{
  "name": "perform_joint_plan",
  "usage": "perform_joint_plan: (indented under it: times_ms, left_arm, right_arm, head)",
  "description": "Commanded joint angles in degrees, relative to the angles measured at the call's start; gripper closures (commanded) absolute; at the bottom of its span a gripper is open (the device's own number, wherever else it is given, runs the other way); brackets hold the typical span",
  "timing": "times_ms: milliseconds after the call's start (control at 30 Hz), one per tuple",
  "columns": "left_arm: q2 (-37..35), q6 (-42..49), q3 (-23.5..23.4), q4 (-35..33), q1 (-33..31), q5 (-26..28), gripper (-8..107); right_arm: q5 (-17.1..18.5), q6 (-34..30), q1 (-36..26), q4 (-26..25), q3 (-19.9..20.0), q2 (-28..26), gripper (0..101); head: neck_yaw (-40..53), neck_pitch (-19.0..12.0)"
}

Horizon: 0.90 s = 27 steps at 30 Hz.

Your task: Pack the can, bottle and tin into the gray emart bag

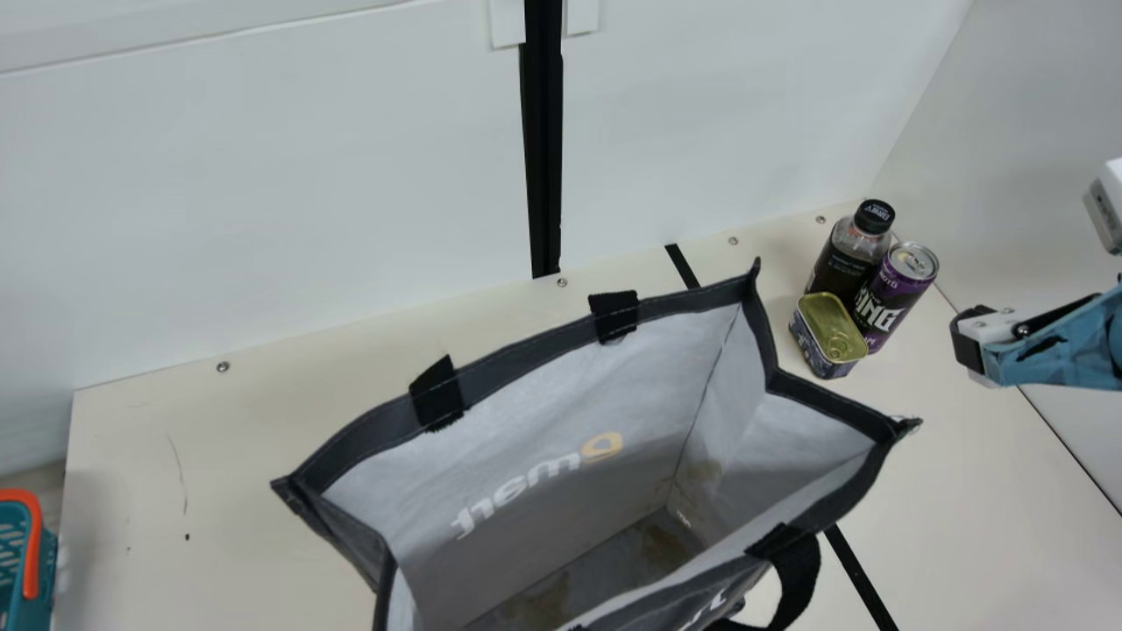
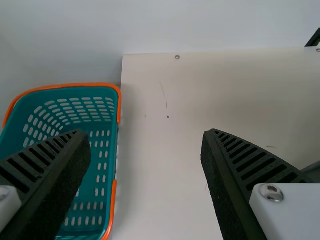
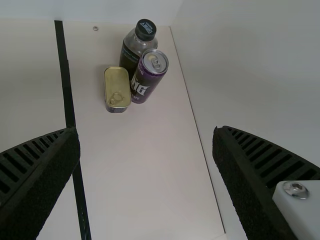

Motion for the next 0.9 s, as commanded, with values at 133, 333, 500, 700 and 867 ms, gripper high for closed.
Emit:
perform_joint_plan:
  times_ms: [133, 333, 500, 700, 867]
  left_arm:
    - [2.86, -1.99, -2.83, 2.71, -4.48, -0.51, 9]
    - [6.04, -5.42, -5.90, 7.18, -10.69, -1.09, 9]
    - [8.64, -9.20, -8.21, 12.14, -16.68, -1.67, 9]
    - [11.52, -13.77, -10.81, 18.28, -23.15, -2.40, 9]
    - [13.70, -17.34, -13.16, 23.15, -27.75, -2.88, 9]
  right_arm:
    - [0.00, 0.00, 0.00, 0.00, 0.00, 0.00, 10]
    - [0.00, 0.00, 0.00, 0.00, 0.00, 0.00, 10]
    - [0.00, 0.00, 0.00, 0.00, 0.00, 0.00, 10]
    - [0.00, 0.00, 0.00, 0.00, 0.00, 0.00, 10]
    - [0.00, 0.00, 0.00, 0.00, 0.00, 0.00, 10]
  head:
    - [-0.05, -1.30]
    - [-0.05, -1.30]
    - [-0.05, -1.30]
    - [-0.05, -1.30]
    - [-0.05, -1.30]
